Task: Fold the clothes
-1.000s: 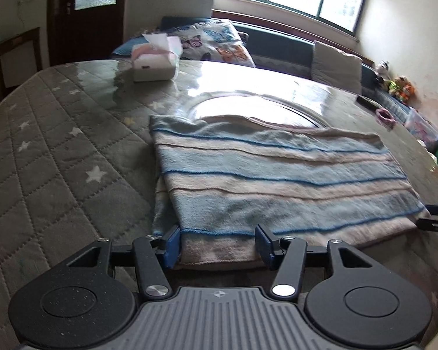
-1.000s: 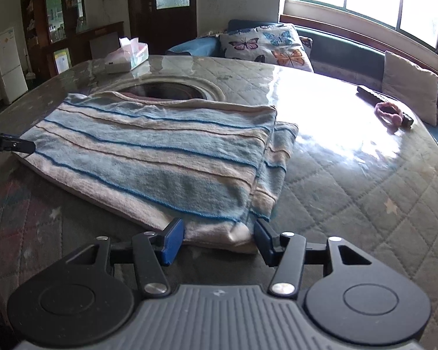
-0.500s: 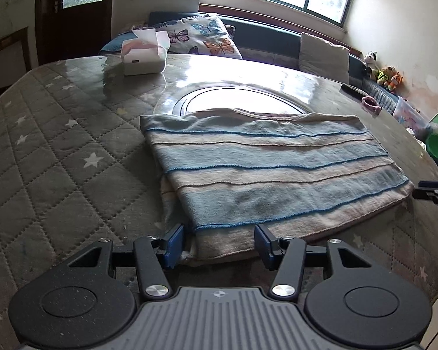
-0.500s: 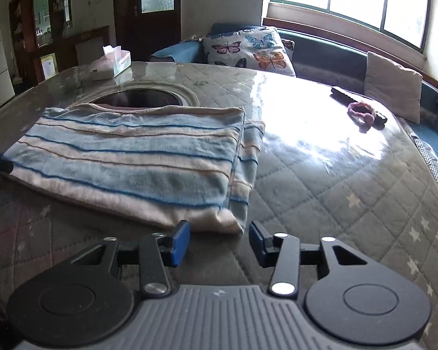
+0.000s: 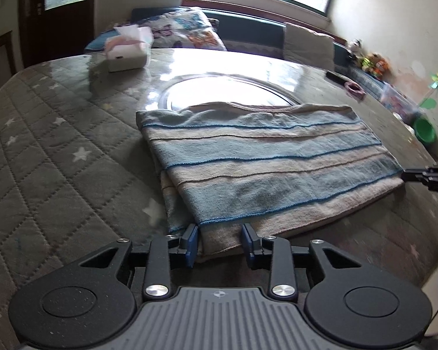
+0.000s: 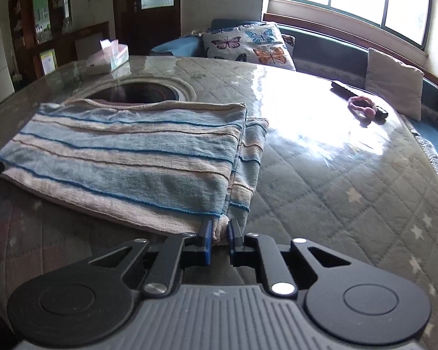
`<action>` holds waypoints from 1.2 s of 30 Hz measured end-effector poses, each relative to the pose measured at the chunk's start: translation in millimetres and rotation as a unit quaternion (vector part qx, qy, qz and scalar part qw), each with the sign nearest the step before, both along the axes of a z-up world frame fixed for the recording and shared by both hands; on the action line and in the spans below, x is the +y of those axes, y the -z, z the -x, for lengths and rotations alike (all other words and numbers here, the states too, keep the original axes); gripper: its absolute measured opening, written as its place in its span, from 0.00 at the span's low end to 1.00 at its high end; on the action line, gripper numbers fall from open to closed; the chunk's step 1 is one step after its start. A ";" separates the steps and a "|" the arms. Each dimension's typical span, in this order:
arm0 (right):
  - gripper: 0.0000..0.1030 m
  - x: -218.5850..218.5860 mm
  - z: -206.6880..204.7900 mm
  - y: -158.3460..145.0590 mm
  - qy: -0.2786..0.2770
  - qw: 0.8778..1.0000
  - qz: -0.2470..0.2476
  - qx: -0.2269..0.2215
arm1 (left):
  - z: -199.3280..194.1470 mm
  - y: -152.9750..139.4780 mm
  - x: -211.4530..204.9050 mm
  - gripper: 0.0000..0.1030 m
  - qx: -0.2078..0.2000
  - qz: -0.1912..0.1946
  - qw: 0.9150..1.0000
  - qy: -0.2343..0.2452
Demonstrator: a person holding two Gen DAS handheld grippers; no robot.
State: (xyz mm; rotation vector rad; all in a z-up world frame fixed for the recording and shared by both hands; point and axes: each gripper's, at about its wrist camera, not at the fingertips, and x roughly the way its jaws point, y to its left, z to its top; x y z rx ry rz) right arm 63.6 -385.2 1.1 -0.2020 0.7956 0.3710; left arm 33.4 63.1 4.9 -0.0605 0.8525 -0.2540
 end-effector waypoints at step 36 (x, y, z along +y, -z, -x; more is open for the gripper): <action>0.40 115.1 -20.9 -20.8 -0.104 0.993 0.005 -0.046 | -37.3 2.5 39.2 0.47 -0.005 0.049 0.994 -0.094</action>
